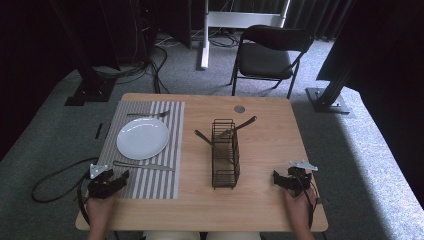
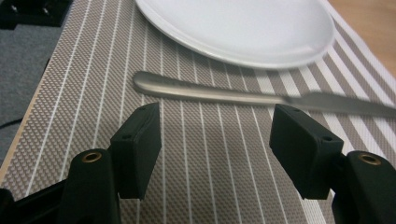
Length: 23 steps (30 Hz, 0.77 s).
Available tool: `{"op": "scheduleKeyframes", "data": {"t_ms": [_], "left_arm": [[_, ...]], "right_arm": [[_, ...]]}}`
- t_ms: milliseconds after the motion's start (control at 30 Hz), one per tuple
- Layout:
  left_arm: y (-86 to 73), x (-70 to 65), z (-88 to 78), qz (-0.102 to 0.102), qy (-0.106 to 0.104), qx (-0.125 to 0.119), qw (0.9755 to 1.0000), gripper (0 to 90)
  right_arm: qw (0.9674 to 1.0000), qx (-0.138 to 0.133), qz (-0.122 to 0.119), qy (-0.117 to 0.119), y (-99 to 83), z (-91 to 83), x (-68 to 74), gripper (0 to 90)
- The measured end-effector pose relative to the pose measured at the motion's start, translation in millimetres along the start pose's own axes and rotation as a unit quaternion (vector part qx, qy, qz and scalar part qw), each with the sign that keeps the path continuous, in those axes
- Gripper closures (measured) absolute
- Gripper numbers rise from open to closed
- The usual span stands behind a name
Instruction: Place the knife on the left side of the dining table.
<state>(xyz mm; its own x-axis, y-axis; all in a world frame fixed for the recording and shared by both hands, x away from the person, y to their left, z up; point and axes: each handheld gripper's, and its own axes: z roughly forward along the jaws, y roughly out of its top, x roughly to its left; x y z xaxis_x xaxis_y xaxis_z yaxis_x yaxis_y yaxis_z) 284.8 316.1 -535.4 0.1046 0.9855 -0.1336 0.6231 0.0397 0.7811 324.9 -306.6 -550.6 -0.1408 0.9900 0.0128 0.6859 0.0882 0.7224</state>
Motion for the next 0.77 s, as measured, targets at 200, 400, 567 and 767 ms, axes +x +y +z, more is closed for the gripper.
{"op": "scheduleKeyframes", "data": {"t_ms": [200,400,567,767], "left_arm": [[-5.8,-3.1,-8.5,-0.008,-0.048,-0.028,0.9984,21.7],[-12.0,-5.7,-10.7,0.022,-0.04,-0.013,0.9989,8.6],[-14.4,-6.1,-8.0,0.034,-0.021,0.006,0.9992,0.0],[-14.0,-8.5,-8.5,0.037,-0.01,0.002,0.9993,0.0]], "right_arm": [[1.0,0.0,0.0,0.0,0.0,0.0,0.0,12.0],[1.0,0.0,0.0,0.0,0.0,0.0,0.0,12.0],[1.0,0.0,0.0,0.0,0.0,0.0,0.0,12.0],[1.0,0.0,0.0,0.0,0.0,0.0,0.0,12.0]]}}
